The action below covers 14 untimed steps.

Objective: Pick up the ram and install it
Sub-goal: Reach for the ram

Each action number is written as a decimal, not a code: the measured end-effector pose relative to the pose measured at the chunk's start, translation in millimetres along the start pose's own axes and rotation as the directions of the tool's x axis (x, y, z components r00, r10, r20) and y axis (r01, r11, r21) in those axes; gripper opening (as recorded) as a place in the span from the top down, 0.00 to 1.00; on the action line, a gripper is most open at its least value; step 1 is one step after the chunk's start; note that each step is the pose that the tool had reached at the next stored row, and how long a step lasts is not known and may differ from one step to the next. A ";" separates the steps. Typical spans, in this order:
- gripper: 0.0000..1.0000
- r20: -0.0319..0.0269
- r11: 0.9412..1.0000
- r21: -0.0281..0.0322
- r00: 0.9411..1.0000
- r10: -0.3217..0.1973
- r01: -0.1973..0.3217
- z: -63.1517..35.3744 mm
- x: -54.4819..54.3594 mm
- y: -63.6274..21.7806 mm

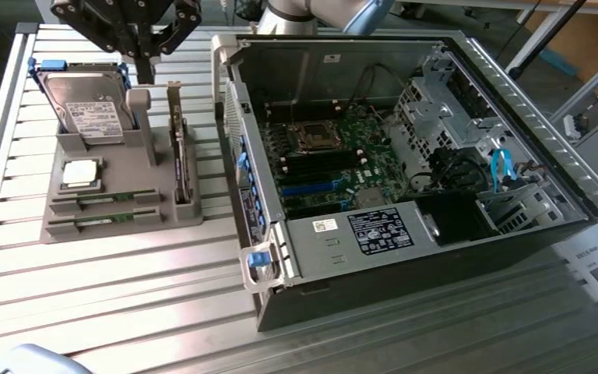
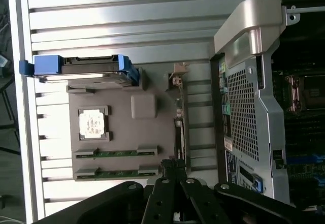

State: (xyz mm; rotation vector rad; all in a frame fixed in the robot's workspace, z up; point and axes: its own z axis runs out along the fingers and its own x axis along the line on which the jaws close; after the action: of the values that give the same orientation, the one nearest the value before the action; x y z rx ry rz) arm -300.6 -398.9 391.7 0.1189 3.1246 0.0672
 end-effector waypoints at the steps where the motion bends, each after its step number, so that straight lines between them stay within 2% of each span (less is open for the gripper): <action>1: 0.90 -0.001 1.000 0.000 1.000 0.000 0.000 0.0 3.1 -0.3; 8: 0.90 -0.006 1.000 0.000 1.000 0.000 0.000 0.1 25.3 -1.9; 14: 0.90 -0.014 1.000 0.001 1.000 0.001 -0.001 0.4 39.7 -3.1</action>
State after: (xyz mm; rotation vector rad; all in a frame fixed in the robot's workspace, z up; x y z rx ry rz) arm -340.4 -398.9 390.6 0.1199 3.1388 0.0666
